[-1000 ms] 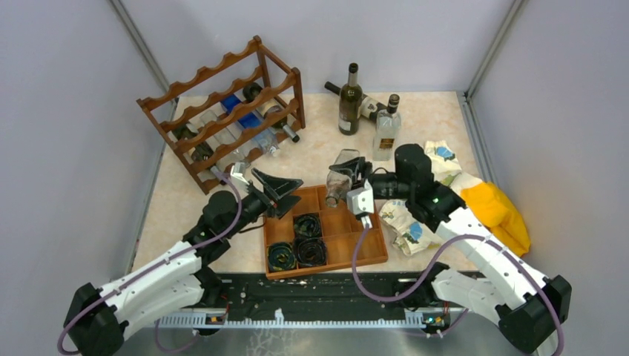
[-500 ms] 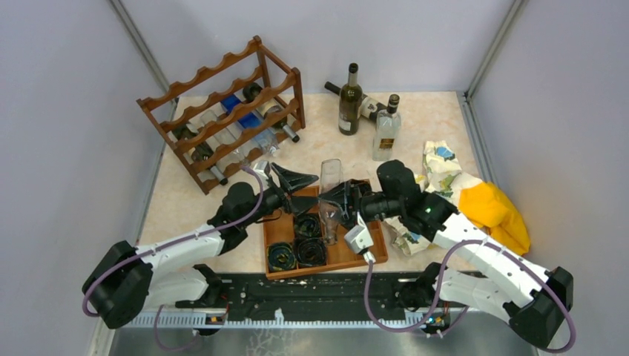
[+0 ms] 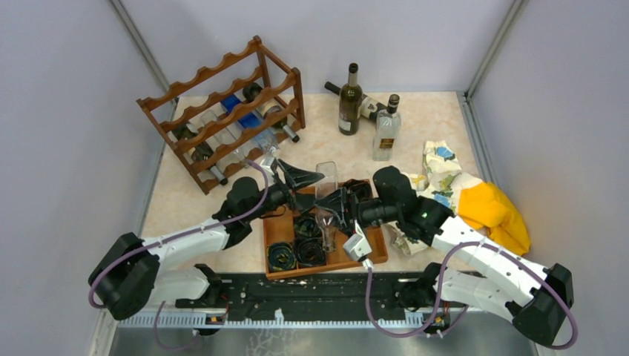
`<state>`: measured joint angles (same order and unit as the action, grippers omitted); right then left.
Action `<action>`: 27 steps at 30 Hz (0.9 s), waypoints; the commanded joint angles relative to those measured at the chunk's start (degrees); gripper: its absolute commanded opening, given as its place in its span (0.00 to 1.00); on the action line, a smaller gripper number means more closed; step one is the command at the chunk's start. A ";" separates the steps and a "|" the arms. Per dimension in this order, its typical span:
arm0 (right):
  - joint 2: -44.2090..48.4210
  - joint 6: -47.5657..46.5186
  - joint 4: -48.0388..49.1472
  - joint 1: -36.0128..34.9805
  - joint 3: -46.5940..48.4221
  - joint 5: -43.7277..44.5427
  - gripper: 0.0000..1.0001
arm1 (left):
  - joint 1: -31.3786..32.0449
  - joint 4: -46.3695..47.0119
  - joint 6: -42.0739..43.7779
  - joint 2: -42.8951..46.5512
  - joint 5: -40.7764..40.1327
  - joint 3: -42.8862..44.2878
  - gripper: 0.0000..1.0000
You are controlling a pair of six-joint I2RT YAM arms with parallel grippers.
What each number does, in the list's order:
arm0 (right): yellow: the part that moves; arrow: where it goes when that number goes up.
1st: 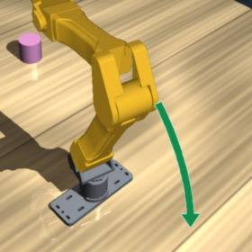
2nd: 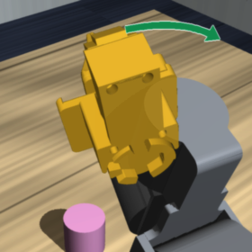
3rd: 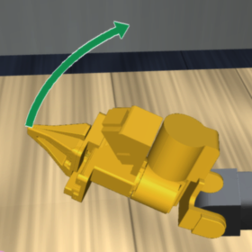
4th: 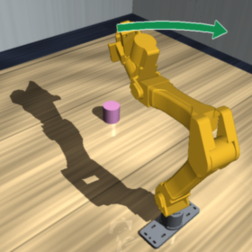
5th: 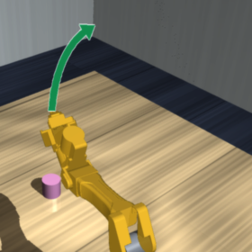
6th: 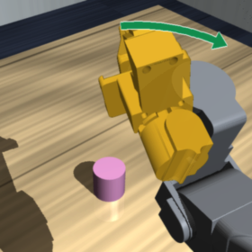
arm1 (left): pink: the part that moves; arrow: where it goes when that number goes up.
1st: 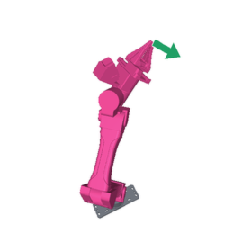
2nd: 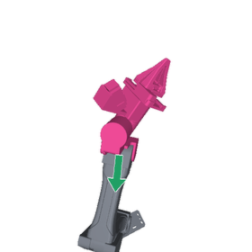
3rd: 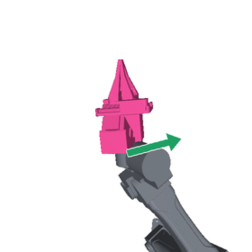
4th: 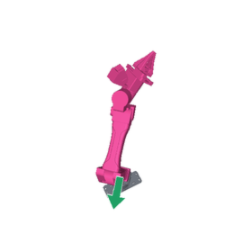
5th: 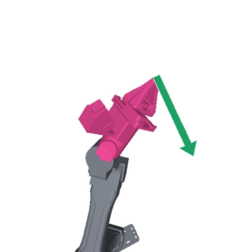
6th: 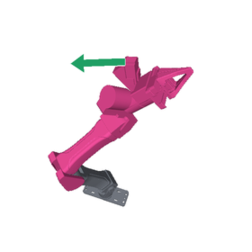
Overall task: Put the wine bottle on the wine rack
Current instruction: Pick up the wine bottle from the center of the board.
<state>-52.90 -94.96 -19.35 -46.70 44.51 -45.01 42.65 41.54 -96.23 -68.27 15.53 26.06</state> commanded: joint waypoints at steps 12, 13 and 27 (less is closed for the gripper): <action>0.04 -2.51 8.75 -2.69 -1.15 -0.22 0.00 | 0.88 6.66 -0.29 -3.93 2.24 3.62 0.49; 0.12 -2.40 8.77 -2.72 -1.29 -0.17 0.02 | 0.91 7.39 -0.50 -3.89 1.93 3.11 0.35; 5.76 4.60 10.58 -2.70 -6.17 1.54 0.98 | 0.64 14.50 1.01 4.04 -14.67 -7.35 0.00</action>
<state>-49.82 -93.01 -10.68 -49.28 38.17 -43.13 43.62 49.58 -96.18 -69.01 9.06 20.05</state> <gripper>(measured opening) 0.967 0.641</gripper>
